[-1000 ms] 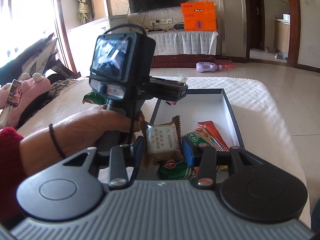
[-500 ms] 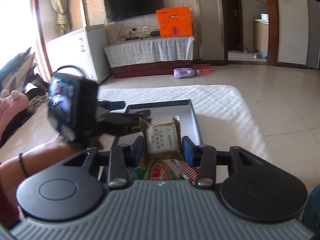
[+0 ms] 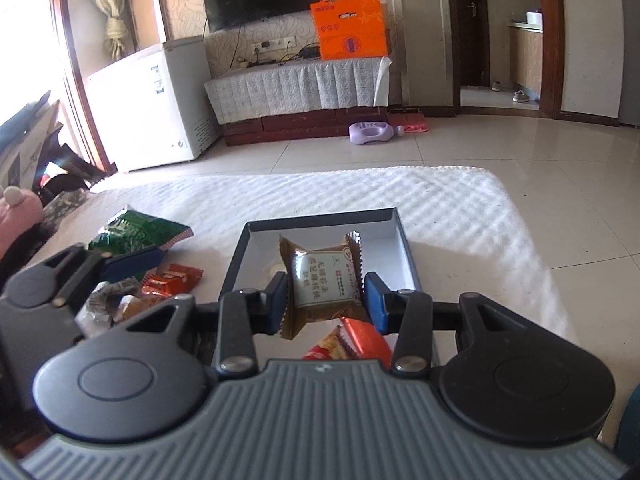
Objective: Organize snacks
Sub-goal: 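Open the left gripper to drop the pink packet into the box while the right gripper lowers the cake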
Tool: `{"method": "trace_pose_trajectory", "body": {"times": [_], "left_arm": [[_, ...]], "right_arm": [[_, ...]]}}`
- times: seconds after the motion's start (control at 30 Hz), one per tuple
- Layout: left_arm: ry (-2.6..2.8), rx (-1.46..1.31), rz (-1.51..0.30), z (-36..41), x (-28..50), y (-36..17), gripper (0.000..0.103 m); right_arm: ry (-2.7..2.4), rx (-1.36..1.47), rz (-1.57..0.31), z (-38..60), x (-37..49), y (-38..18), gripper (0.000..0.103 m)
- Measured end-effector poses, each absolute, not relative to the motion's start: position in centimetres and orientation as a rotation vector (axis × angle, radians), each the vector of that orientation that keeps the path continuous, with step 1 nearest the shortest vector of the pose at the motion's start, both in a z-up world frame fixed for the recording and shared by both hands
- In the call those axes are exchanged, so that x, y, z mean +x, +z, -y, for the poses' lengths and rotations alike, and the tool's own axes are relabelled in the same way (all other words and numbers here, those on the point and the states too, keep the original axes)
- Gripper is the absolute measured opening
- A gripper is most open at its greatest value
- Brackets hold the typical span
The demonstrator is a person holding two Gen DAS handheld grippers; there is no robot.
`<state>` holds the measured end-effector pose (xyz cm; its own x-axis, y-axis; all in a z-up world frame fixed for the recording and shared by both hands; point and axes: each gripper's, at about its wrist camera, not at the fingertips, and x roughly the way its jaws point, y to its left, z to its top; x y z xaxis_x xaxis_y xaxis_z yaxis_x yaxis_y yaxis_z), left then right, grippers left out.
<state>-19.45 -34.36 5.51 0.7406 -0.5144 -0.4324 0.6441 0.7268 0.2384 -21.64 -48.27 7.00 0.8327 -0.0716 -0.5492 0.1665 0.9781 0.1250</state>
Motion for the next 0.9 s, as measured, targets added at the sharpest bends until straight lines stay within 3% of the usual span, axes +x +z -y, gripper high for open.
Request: {"method": "trace_pose_trajectory", "body": {"times": [0.27,0.67,0.9], "left_arm": [[-0.613,0.418,-0.480,30.7,-23.7,4.1,0.085],[-0.637,0.399,-0.450,30.6,-24.0,3.5,0.088],[-0.668,0.427,-0.442,30.8,-24.7,3.3,0.090]], "right_arm": [[-0.105,0.173,-0.591,47.2,-19.0,6.1,0.045],[-0.078,0.115,-0.554,45.8,-17.2,7.4,0.044],[-0.087,0.111,-0.631,46.3,-16.5,5.4,0.044]]}}
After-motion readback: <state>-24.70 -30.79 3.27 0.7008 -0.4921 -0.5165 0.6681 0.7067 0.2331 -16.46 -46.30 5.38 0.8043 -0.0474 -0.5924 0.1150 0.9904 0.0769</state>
